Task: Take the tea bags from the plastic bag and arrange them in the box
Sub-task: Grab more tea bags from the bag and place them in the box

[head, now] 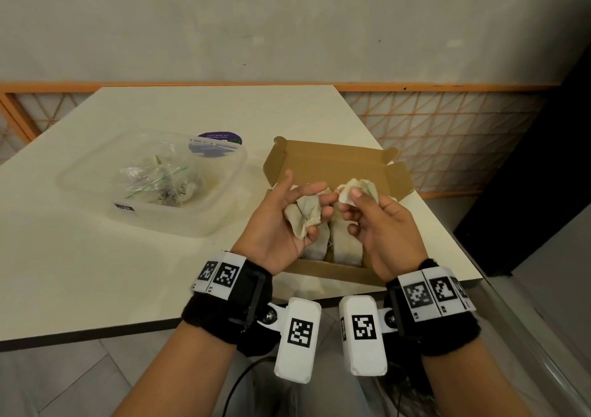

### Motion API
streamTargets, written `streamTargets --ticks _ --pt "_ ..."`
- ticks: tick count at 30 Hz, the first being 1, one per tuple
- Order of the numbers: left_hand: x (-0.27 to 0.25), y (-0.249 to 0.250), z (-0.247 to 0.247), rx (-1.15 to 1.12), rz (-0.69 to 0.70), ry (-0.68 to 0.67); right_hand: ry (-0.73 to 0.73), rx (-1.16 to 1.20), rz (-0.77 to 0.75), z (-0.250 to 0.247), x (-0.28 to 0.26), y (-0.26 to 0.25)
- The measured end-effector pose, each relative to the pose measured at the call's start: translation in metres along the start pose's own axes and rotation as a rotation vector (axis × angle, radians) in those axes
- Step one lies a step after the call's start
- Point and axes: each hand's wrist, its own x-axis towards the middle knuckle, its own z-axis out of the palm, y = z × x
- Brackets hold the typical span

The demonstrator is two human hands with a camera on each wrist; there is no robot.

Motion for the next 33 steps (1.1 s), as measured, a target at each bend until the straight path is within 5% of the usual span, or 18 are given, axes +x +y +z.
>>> streamTargets --ticks 9,14,22,25,30,33 --pt "-0.001 -0.011 0.008 0.416 0.084 0.053 -0.085 -0.156 -0.009 0.004 -0.003 0.003" --pt "-0.001 -0.011 0.009 0.394 0.111 0.049 -0.113 -0.162 0.026 0.004 -0.004 -0.002" --pt "-0.004 -0.007 0.009 0.260 0.214 0.088 0.063 0.082 0.009 0.003 -0.006 -0.011" --pt "-0.007 0.000 0.010 0.401 0.269 0.061 0.055 -0.288 -0.131 -0.001 -0.013 -0.020" --pt "-0.011 0.018 0.017 0.781 0.237 -0.120 -0.400 -0.855 -0.217 0.000 -0.016 -0.062" --pt "-0.009 0.021 0.021 0.926 0.212 -0.139 -0.433 -1.105 -0.236 0.000 -0.008 -0.079"
